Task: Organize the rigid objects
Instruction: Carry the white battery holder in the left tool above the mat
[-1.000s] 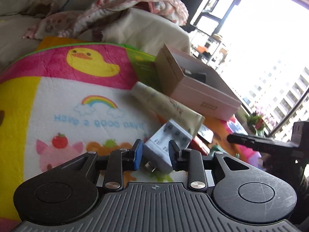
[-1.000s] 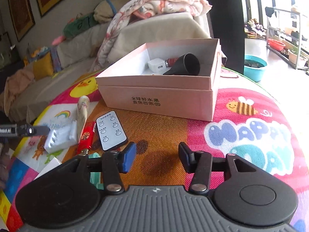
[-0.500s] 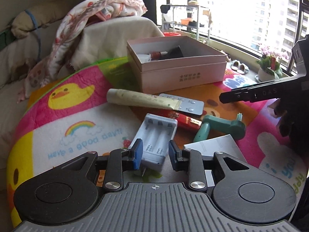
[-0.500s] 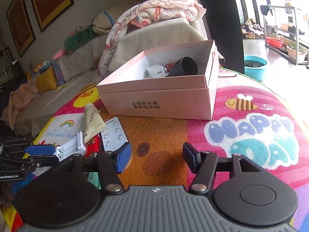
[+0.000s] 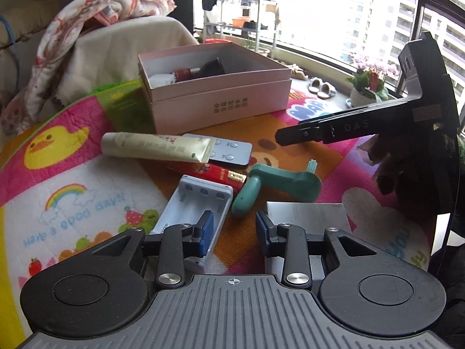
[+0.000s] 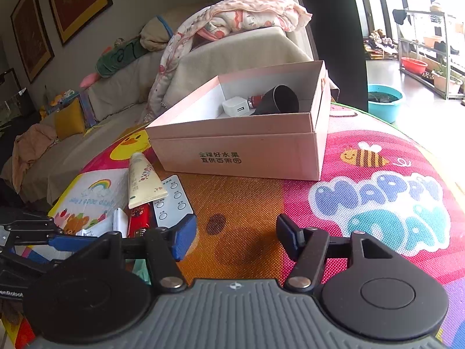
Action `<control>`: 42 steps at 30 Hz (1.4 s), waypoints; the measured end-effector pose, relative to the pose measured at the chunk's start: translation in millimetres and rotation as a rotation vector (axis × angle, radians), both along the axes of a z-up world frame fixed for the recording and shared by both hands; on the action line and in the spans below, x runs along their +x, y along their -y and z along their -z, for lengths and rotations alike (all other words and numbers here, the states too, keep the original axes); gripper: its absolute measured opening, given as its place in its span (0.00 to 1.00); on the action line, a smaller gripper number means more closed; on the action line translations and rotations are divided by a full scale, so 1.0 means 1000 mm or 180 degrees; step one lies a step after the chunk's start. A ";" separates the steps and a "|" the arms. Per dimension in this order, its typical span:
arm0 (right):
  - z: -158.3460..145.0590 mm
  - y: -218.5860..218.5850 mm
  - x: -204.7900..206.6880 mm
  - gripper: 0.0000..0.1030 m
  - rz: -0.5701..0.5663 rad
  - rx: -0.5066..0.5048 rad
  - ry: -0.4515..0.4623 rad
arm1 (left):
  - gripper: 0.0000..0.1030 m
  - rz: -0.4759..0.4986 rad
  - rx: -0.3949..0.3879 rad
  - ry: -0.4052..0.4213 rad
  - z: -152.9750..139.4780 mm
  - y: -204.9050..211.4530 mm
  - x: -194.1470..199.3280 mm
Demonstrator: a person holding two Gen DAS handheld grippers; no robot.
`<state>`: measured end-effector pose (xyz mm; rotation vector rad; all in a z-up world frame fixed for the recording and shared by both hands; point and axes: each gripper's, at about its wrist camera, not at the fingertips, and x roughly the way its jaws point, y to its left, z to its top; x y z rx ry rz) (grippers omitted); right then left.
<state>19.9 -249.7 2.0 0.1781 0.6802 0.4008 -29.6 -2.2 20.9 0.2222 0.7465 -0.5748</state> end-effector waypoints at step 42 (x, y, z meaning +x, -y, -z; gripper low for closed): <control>0.000 0.000 -0.001 0.64 -0.0015 -0.0002 0.0001 | 0.57 -0.0537 0.0532 0.0431 -0.004 -0.006 0.004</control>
